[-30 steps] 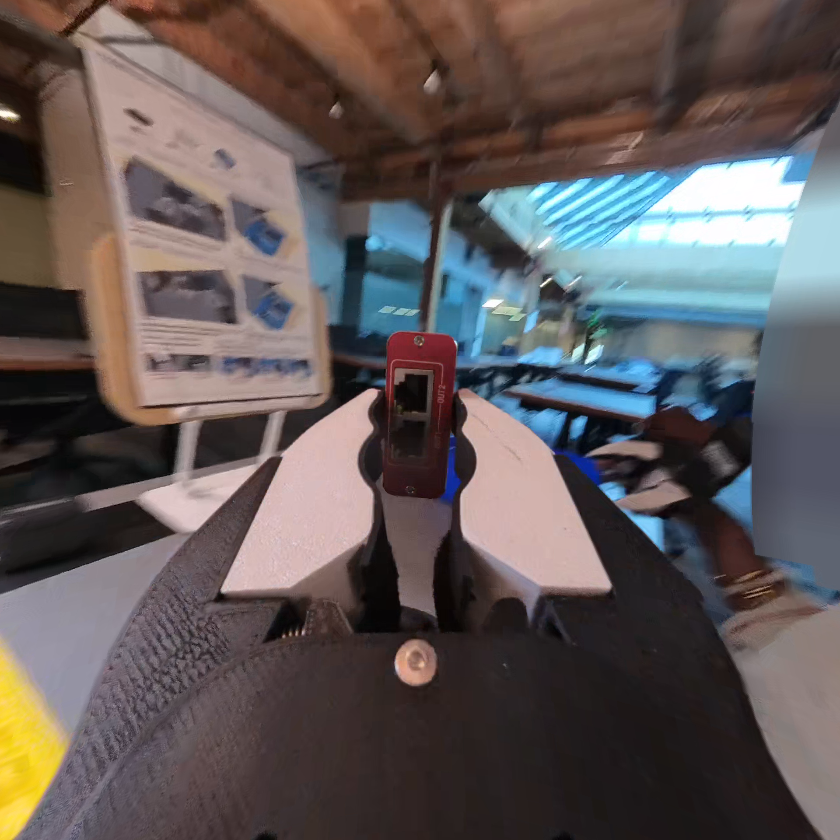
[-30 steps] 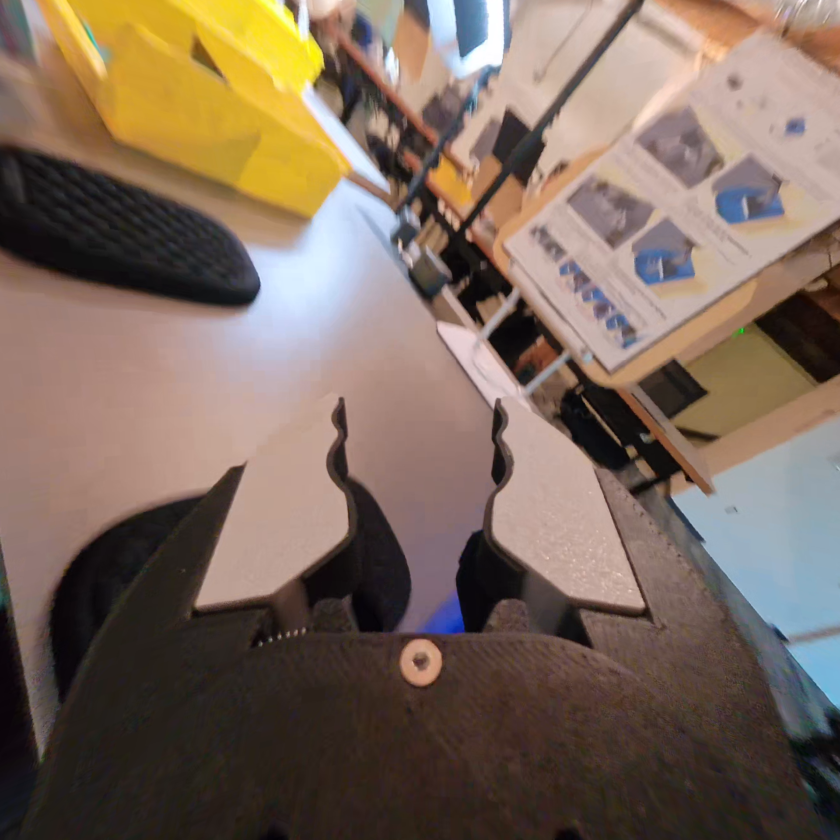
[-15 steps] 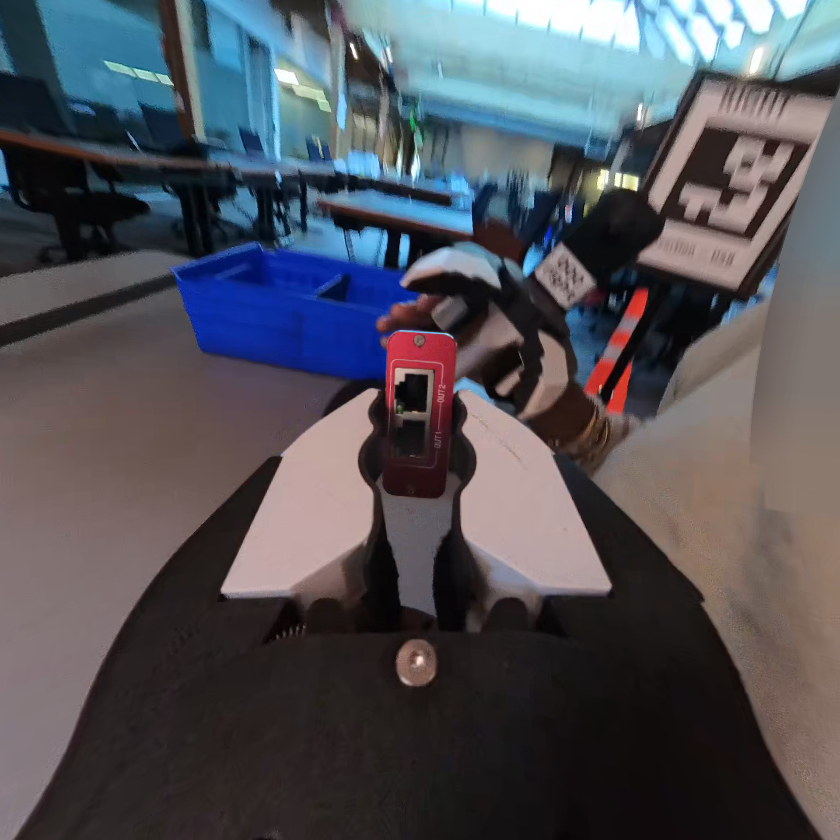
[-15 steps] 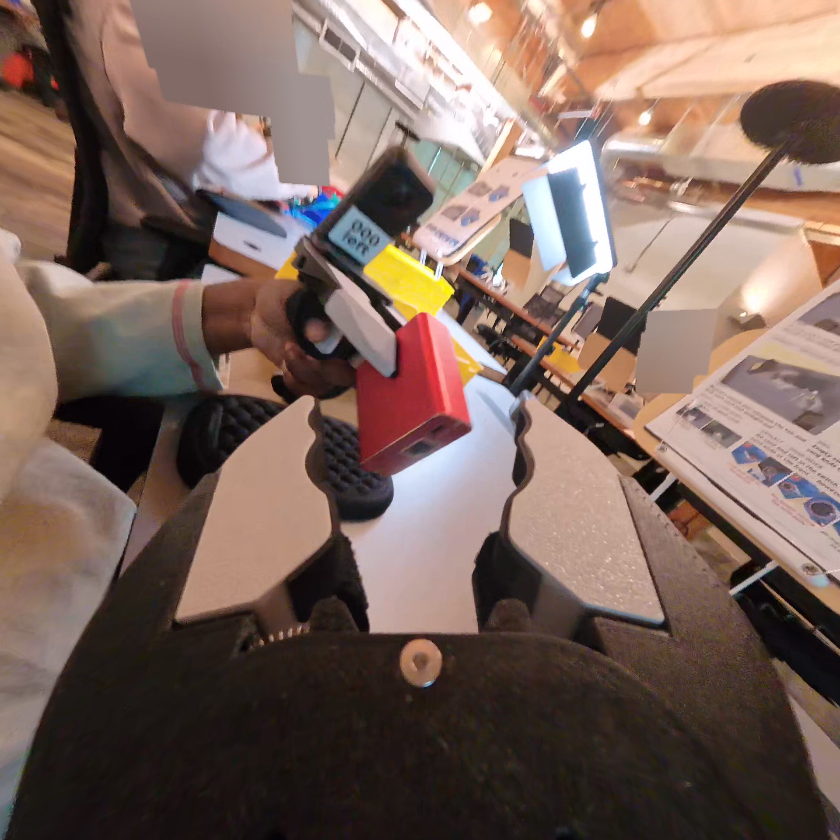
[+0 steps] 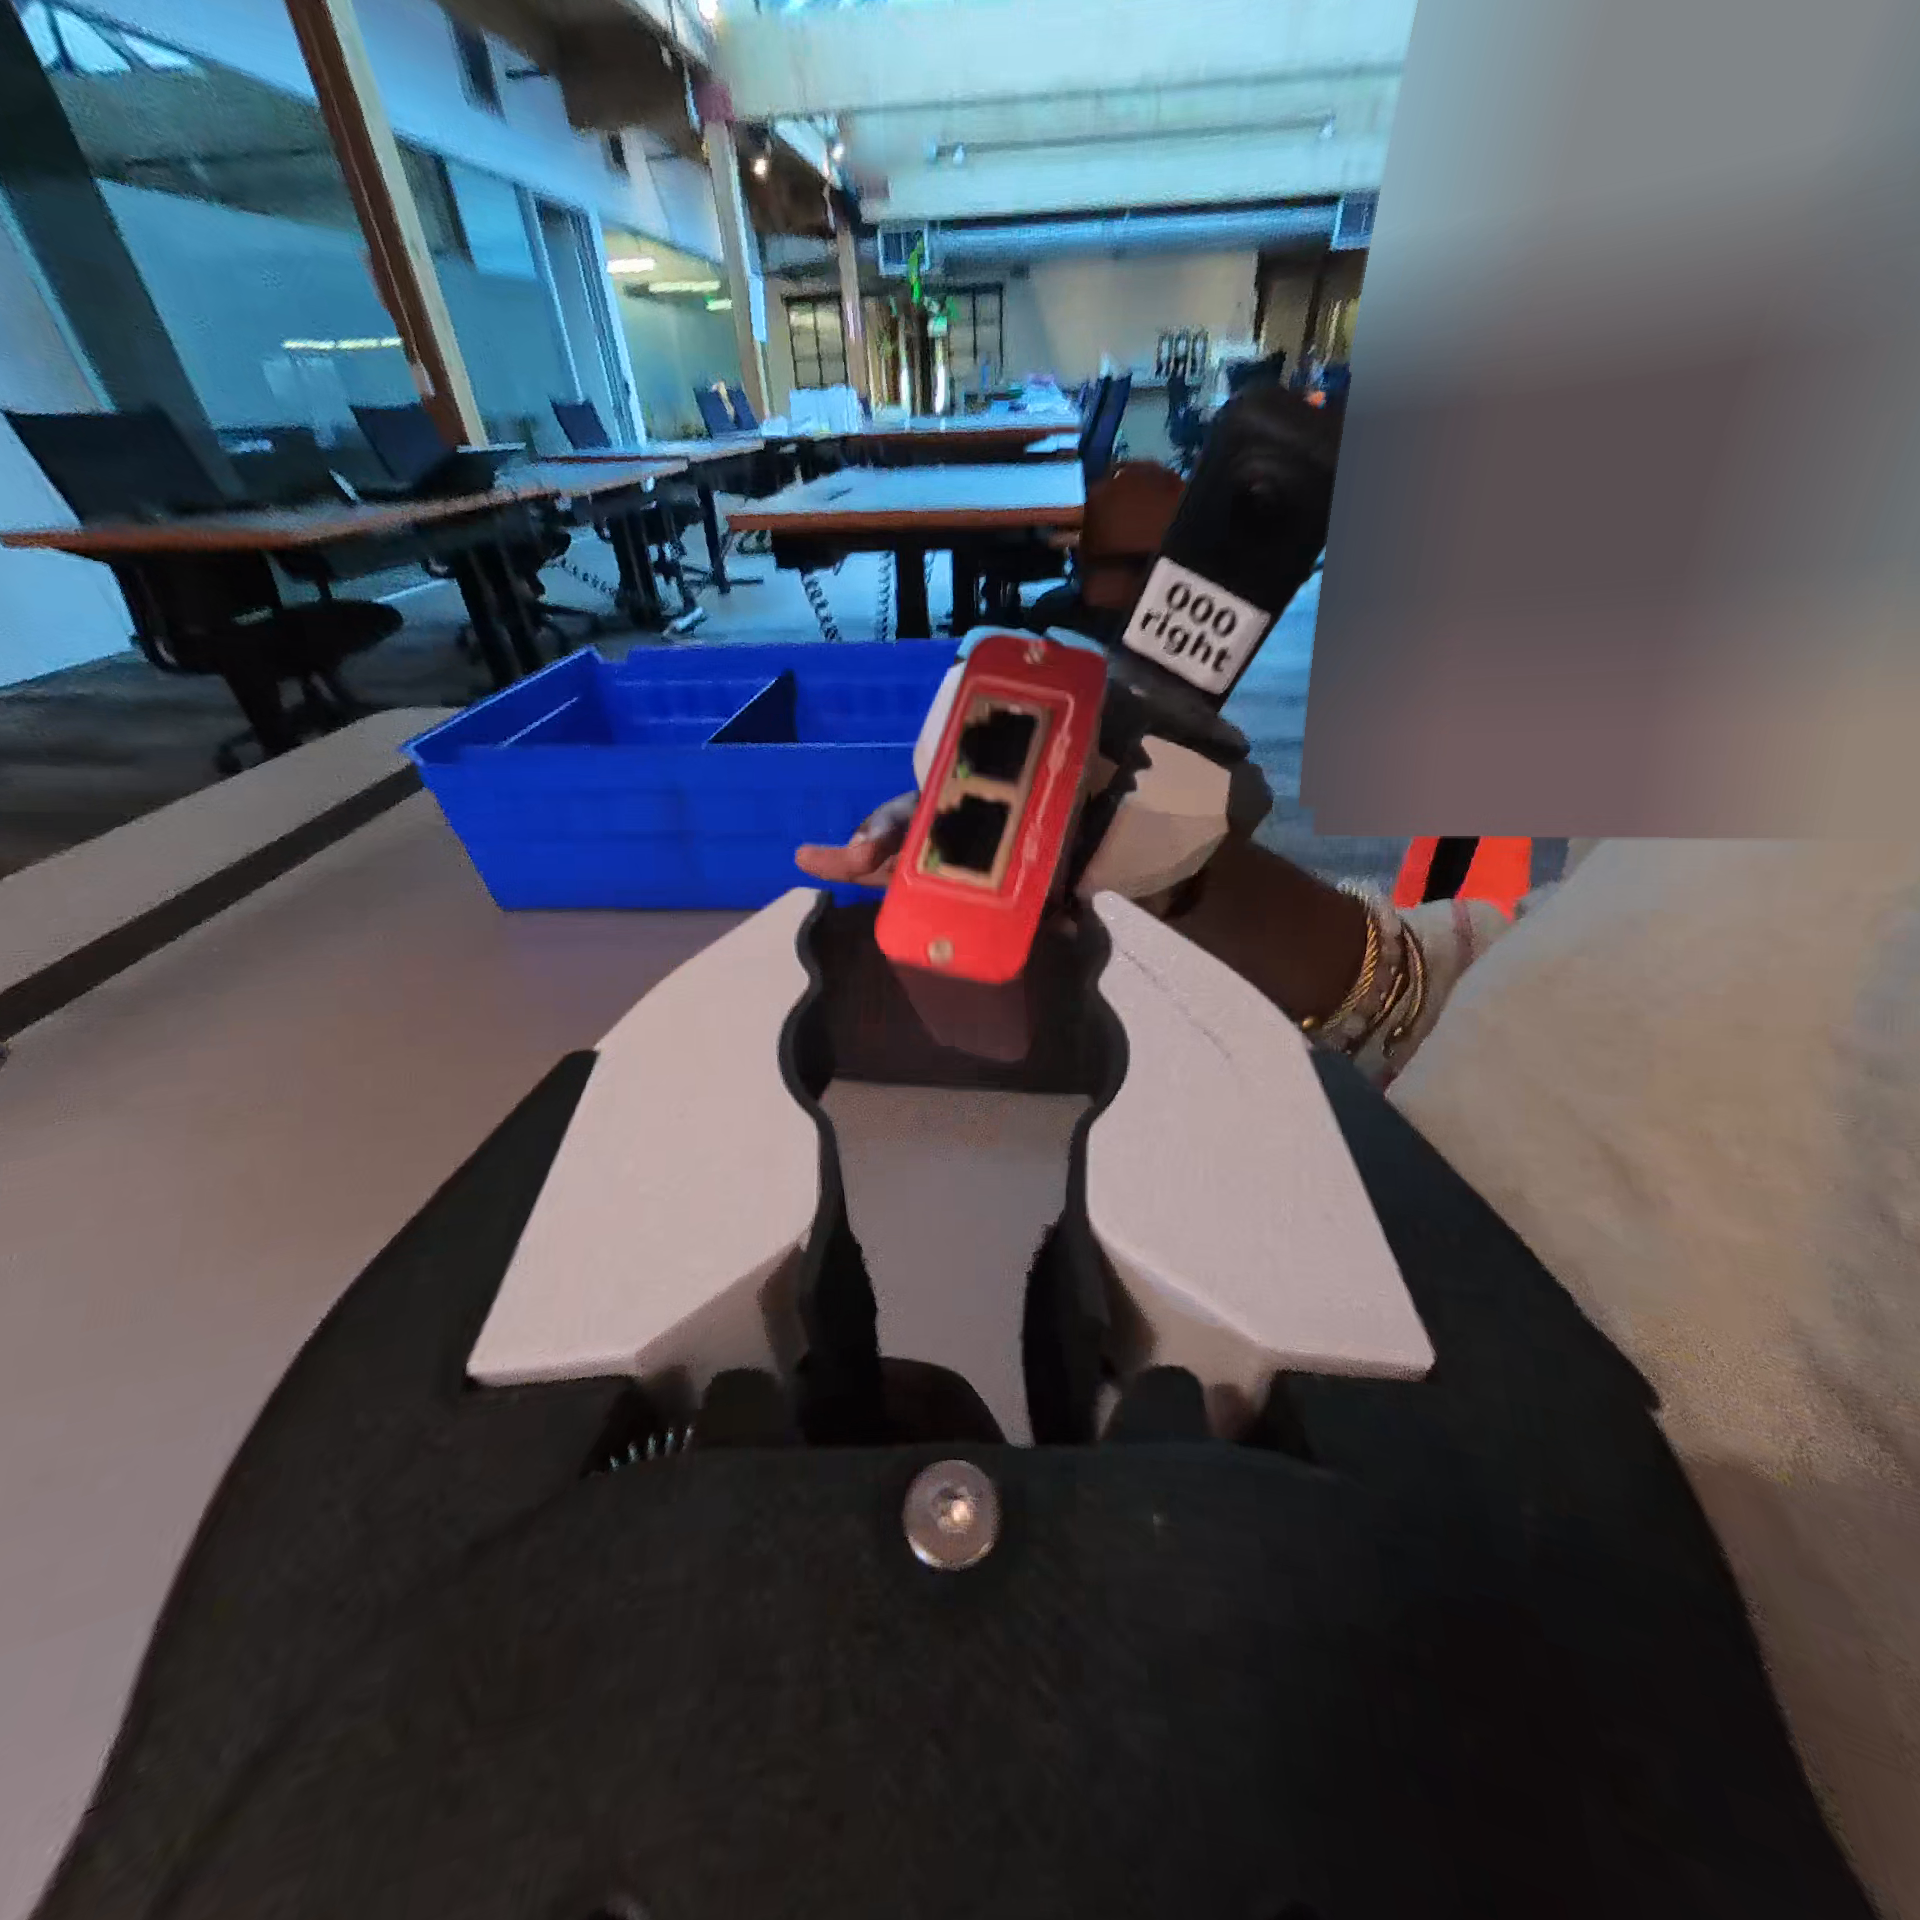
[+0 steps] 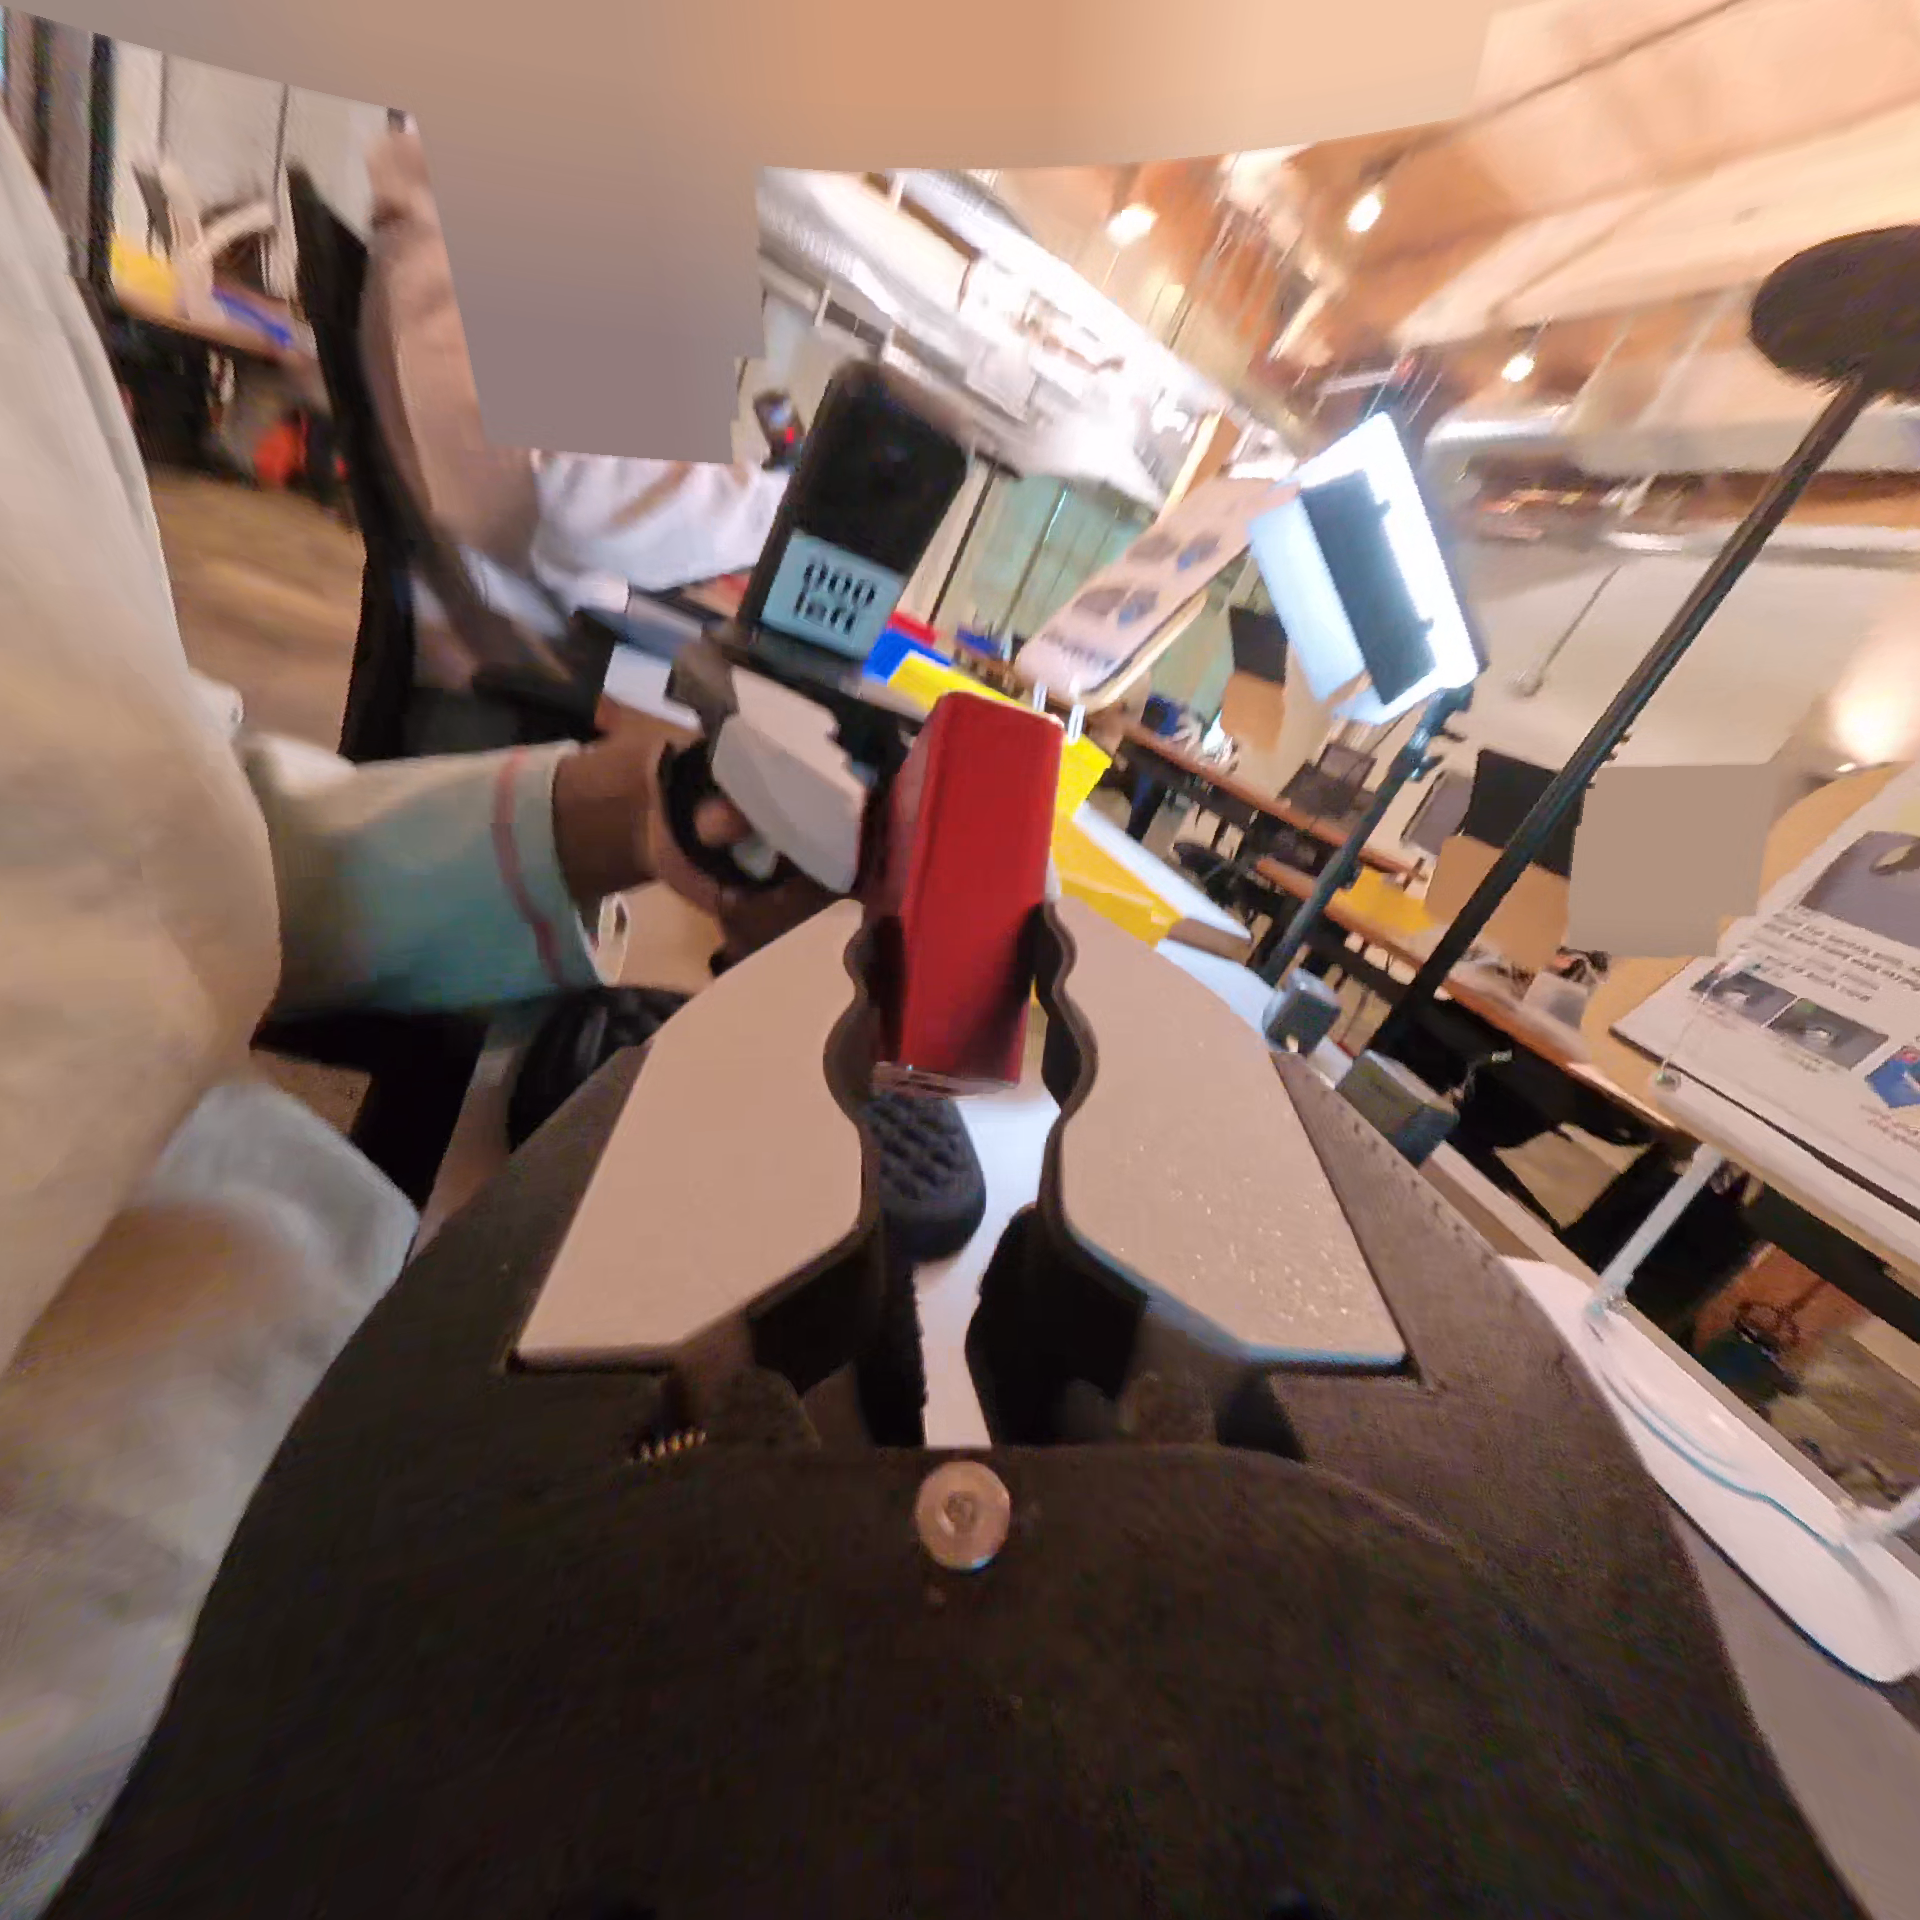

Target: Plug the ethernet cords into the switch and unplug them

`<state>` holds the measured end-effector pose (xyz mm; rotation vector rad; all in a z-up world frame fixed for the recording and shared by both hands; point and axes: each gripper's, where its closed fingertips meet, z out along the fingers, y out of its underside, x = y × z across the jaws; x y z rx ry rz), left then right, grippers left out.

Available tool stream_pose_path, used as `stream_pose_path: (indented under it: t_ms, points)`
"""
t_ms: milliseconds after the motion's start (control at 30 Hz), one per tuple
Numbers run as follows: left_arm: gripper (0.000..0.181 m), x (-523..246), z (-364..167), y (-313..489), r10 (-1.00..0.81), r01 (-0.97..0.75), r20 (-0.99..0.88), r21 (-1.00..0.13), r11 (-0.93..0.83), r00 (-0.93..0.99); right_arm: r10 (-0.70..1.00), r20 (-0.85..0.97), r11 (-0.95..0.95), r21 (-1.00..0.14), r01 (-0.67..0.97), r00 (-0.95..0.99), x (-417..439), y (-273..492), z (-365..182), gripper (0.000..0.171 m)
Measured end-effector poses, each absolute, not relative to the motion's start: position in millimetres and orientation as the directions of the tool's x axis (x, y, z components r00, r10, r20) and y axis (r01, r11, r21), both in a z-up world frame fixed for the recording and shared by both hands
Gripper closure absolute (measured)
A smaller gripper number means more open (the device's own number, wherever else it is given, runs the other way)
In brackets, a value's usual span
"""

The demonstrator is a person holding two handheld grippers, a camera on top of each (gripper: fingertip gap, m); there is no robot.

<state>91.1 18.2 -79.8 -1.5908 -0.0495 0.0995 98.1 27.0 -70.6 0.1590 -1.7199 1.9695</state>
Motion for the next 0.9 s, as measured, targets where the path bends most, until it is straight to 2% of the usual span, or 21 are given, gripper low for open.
stream_pose_path:
  t_ms: [33,100,133,233,300,467,567,633,700,800,867,900]
  points:
    - [0.136,92,-80,21,0.08,-0.018,-0.018,-1.0,0.001,0.997,0.311,0.4,-0.088,-0.891,-0.445,-0.862,97,28,-69,0.142]
    - [0.137,96,-78,28,0.053,-0.011,-0.007,-0.998,0.068,0.999,0.308,0.38,-0.119,-0.894,-0.431,-0.872,97,28,-68,0.142]
    - [0.146,97,-75,30,0.048,-0.023,-0.018,-0.994,0.107,0.999,0.295,0.368,-0.14,-0.896,-0.421,-0.882,98,27,-67,0.142]
    - [0.154,103,-72,31,-0.008,-0.027,-0.029,-0.988,0.152,1.0,0.258,0.356,-0.179,-0.896,-0.407,-0.898,104,28,-65,0.142]
    - [0.154,109,-80,30,-0.035,-0.071,-0.074,-0.994,0.087,0.997,0.22,0.403,-0.123,-0.892,-0.435,-0.888,109,29,-70,0.141]
    - [0.154,106,-119,28,-0.008,-0.219,-0.223,-0.95,-0.222,0.975,0.196,0.418,-0.005,-0.904,-0.428,-0.887,112,34,-74,0.132]
    - [0.154,110,-128,32,-0.045,-0.197,-0.192,-0.95,-0.243,0.98,0.152,0.427,0.176,-0.899,-0.401,-0.891,108,27,-100,0.131]
    - [0.154,106,-135,35,-0.041,-0.181,-0.177,-0.945,-0.272,0.983,0.125,0.428,0.278,-0.881,-0.382,-0.895,105,25,-116,0.139]
    - [0.154,100,-142,35,-0.016,-0.186,-0.19,-0.936,-0.297,0.982,0.142,0.408,0.321,-0.881,-0.348,-0.902,99,26,-122,0.14]
    - [0.154,96,-135,36,0.02,-0.149,-0.159,-0.957,-0.247,0.987,0.198,0.397,0.252,-0.904,-0.345,-0.896,93,27,-113,0.139]
    - [0.154,86,-114,36,0.088,-0.066,-0.075,-0.993,-0.102,0.993,0.324,0.422,0.118,-0.906,-0.406,-0.847,84,33,-87,0.134]
    - [0.154,80,-100,34,0.121,0.002,0.003,-1.0,0.012,0.993,0.381,0.413,0.016,-0.898,-0.441,-0.827,83,38,-70,0.122]
